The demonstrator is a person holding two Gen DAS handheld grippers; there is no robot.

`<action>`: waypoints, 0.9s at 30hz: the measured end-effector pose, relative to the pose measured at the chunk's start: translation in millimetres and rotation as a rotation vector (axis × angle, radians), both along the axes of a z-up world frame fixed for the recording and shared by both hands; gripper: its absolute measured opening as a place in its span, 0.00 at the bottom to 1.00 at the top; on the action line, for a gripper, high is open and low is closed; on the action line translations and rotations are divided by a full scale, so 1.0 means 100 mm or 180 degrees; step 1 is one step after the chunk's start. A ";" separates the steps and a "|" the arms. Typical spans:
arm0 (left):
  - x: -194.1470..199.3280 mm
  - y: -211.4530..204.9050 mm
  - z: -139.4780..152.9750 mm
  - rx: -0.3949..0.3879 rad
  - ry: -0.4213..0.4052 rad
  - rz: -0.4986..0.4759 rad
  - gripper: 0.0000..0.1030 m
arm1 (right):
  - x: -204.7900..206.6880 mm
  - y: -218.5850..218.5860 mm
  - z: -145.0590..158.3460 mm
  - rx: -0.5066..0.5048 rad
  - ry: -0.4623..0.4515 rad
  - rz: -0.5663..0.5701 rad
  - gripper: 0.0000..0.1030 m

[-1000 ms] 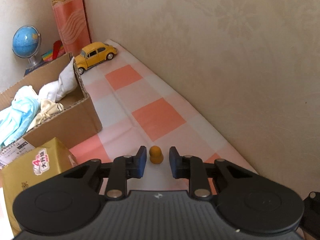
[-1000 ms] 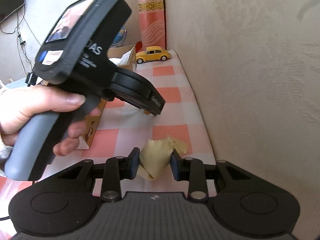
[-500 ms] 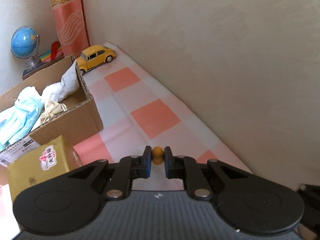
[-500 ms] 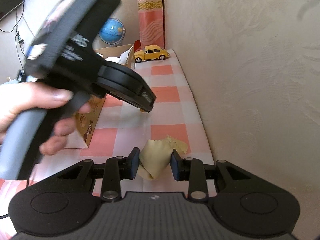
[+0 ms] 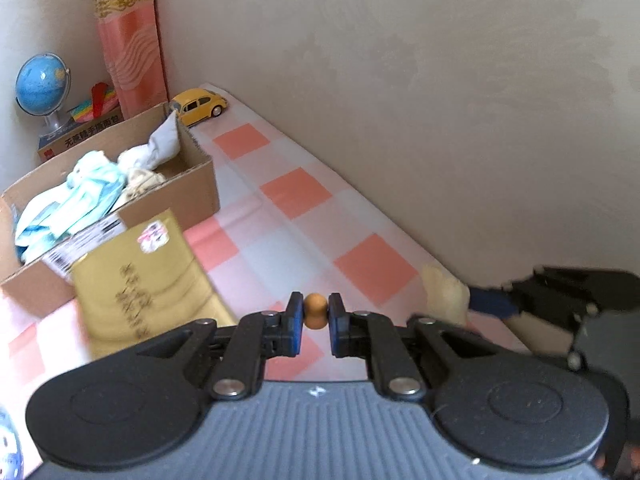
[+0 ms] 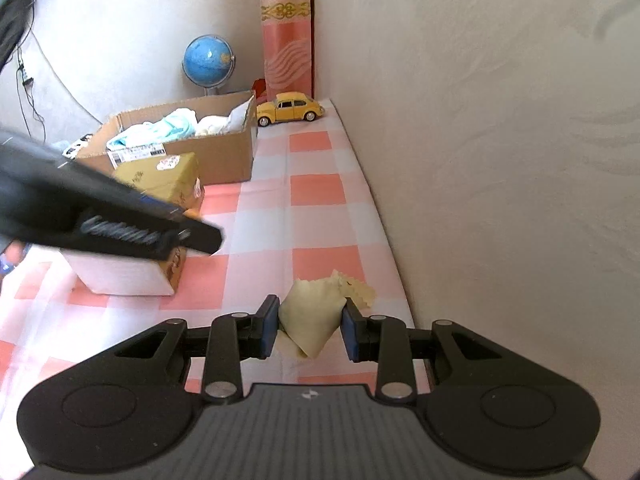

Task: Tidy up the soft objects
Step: 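Carry the orange figure and cream cloth into the box and open both tools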

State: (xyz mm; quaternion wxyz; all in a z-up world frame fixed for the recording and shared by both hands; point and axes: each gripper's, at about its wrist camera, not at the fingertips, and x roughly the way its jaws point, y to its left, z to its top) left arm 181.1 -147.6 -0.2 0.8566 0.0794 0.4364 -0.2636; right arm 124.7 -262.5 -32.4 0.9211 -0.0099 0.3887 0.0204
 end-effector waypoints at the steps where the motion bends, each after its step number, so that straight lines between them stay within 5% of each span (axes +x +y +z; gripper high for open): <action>1: -0.03 0.05 0.03 -0.0018 0.0023 -0.0010 0.11 | 0.01 0.01 0.01 0.0024 -0.0001 -0.0004 0.36; 14: -0.34 0.64 0.27 0.0070 -0.0010 0.0143 0.11 | 0.14 0.25 0.37 0.0277 -0.0101 0.0339 0.36; 27: 0.09 1.22 0.35 0.0130 -0.0207 0.0629 0.11 | 0.62 0.73 0.62 0.0303 -0.0200 0.0780 0.36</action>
